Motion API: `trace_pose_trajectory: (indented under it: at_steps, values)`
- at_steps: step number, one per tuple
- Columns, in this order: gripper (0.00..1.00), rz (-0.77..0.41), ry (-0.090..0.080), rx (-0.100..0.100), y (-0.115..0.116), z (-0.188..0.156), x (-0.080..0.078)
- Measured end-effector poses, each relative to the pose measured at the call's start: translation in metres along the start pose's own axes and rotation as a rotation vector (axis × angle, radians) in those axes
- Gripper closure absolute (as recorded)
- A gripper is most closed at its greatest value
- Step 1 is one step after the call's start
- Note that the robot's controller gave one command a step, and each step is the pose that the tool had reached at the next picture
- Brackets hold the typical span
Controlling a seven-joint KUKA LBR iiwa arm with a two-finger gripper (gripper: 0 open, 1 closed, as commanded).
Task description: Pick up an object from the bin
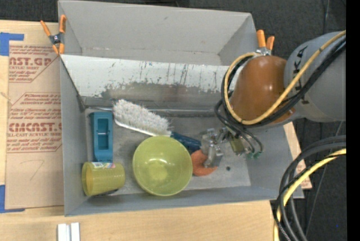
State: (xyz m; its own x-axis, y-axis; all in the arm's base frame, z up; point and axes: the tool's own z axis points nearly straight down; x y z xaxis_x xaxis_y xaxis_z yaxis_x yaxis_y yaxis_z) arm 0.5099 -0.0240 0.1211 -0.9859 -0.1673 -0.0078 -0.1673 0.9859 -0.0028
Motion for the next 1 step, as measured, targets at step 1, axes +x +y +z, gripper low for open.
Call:
trace_pose_trajectory:
  at_steps: [1]
  values:
    - [1.00,-0.002,-0.011,0.003,0.0011,-0.0835,-0.0060]
